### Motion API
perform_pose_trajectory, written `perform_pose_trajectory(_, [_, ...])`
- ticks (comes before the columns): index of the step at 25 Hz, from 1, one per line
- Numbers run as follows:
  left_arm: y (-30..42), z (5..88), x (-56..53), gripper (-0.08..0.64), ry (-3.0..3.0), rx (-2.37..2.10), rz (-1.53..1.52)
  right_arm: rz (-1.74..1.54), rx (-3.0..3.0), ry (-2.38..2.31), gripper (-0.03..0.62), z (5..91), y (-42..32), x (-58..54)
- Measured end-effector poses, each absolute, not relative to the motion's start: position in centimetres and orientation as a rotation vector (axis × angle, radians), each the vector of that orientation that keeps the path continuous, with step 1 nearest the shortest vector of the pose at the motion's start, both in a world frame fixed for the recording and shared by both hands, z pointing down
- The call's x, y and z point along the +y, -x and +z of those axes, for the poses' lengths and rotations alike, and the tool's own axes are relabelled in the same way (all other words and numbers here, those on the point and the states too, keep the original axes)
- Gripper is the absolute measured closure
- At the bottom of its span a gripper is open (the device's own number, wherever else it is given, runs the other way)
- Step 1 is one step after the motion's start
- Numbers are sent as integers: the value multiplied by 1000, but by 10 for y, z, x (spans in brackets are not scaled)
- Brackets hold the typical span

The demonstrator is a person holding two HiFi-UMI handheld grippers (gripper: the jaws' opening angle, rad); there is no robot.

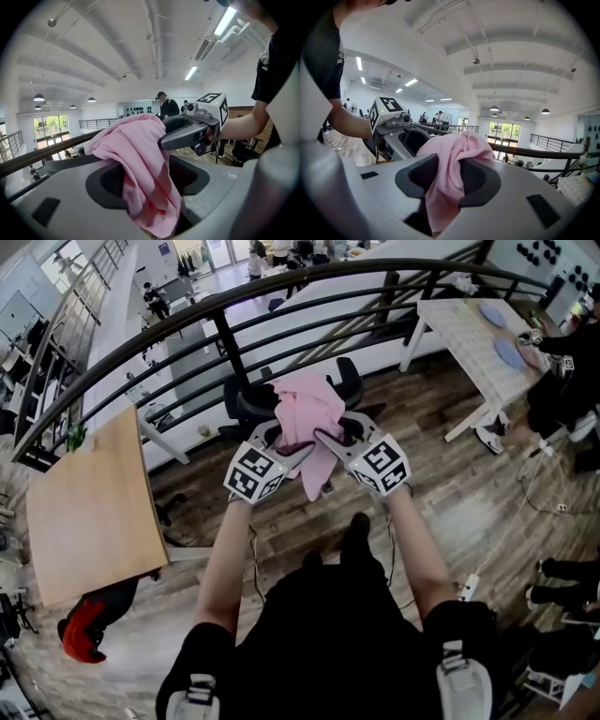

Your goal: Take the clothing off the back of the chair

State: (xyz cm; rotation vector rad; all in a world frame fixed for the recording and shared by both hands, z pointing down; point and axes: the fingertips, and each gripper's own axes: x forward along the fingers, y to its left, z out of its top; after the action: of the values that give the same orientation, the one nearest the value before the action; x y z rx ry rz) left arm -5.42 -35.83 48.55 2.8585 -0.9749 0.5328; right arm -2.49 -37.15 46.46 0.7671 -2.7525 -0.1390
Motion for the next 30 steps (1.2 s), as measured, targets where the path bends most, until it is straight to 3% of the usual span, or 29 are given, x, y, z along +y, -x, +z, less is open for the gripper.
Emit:
perform_pose_trajectory(9, [50, 479, -352, 328, -2913, -989, 535, -165, -2793, -736, 497, 459, 38, -359])
perform_pose_trajectory(16, [47, 468, -344, 428, -2976, -1010, 499, -168, -2845, -667, 545, 453, 42, -342])
perform_pose_trajectory(22, [50, 461, -335, 456, -3004, -992, 427, -161, -2895, -593, 551, 443, 48, -330])
perform_pose_trajectory(25, [55, 464, -333, 468, -3004, -978, 399, -133, -2877, -587, 535, 448, 49, -325])
perform_pose_trajectory(30, [62, 464, -329, 486, -2992, -960, 345, -146, -2821, -533, 413, 458, 47, -311])
